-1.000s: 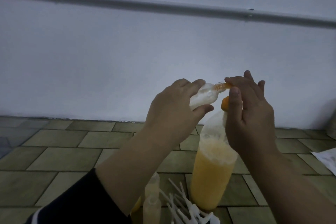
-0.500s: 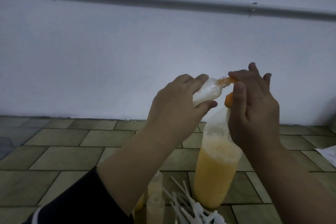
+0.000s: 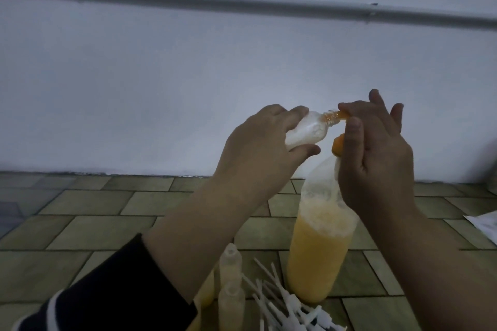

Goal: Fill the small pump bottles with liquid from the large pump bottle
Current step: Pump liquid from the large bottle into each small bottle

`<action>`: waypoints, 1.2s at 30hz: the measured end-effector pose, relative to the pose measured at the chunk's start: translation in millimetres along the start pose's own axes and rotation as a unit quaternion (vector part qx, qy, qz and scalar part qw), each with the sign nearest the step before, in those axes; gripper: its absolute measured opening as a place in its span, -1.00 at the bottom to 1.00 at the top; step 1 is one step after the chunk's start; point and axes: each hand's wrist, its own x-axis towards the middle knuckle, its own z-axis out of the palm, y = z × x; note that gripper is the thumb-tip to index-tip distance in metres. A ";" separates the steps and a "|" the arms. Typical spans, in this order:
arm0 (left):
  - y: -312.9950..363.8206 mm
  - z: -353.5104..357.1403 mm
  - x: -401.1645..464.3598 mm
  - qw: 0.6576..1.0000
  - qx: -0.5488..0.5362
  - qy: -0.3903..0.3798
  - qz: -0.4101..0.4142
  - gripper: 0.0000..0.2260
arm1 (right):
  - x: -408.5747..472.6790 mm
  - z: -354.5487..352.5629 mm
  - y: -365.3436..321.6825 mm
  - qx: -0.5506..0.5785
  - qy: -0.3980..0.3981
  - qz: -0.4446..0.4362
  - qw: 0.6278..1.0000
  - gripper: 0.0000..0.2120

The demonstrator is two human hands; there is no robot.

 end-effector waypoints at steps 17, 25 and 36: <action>-2.2 1.4 -1.0 0.999 -0.025 -0.018 -0.011 -0.53 | -6.6 3.4 -2.3 0.003 -0.004 0.016 1.000 -0.55; -2.8 -0.9 0.7 1.000 -0.015 -0.023 -0.015 -0.53 | -1.2 -0.2 -2.4 -0.008 -0.024 -0.015 1.000 -0.54; -5.3 7.6 -5.9 1.000 -0.002 -0.021 -0.003 -0.52 | -13.2 8.0 0.9 0.014 0.004 0.003 1.000 -0.57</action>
